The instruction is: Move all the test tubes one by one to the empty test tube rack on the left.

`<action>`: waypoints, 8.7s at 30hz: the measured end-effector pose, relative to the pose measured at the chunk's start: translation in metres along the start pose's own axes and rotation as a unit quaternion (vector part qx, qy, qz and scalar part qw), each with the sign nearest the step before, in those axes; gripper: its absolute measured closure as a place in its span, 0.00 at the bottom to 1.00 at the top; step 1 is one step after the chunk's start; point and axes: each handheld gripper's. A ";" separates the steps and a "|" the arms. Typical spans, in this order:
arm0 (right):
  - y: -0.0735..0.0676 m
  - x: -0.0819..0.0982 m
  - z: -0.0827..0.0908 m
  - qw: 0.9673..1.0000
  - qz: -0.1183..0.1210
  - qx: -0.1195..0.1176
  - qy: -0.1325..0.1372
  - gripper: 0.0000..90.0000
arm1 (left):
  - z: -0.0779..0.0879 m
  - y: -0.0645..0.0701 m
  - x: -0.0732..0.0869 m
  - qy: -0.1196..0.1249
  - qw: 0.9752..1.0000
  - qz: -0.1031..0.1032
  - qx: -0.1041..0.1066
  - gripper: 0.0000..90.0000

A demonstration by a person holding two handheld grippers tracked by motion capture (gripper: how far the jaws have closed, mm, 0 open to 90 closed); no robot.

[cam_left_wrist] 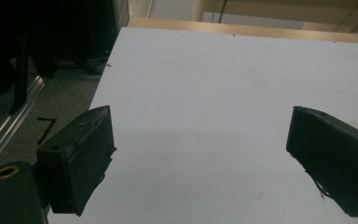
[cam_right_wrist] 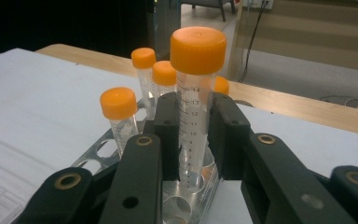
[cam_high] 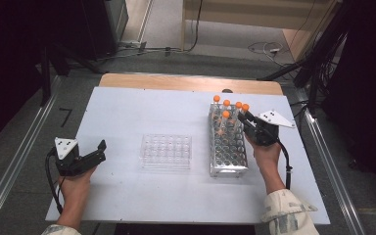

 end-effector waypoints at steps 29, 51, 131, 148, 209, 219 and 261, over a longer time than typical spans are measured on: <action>-0.020 -0.014 0.037 0.999 -0.001 -0.054 -0.001 0.80 | 0.007 0.020 -0.005 0.011 0.999 -0.017 0.041 0.09; -0.053 -0.019 0.034 0.994 0.014 -0.108 -0.002 0.80 | -0.003 0.053 -0.026 0.013 0.995 -0.041 0.096 0.09; -0.119 -0.018 0.013 0.976 0.080 -0.196 -0.050 0.80 | -0.017 0.208 -0.071 0.022 0.921 -0.113 0.372 0.54; -0.120 -0.019 0.013 0.973 0.069 -0.215 -0.051 0.80 | -0.016 0.208 -0.070 0.026 0.919 -0.127 0.373 0.76; -0.077 -0.026 0.020 0.983 0.017 -0.183 -0.026 0.46 | -0.048 0.202 -0.039 0.017 0.941 -0.163 0.297 0.77; -0.075 -0.025 0.019 0.983 0.016 -0.179 -0.027 0.46 | -0.051 0.202 -0.038 0.008 0.939 -0.156 0.306 0.66; -0.021 0.000 -0.009 0.997 0.013 -0.071 -0.025 0.50 | -0.038 0.162 -0.046 0.013 0.959 -0.097 0.267 0.21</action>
Point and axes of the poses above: each handheld gripper's, and its own axes: z roughly backward along the jaws, x roughly out of its underside, y roughly to its right
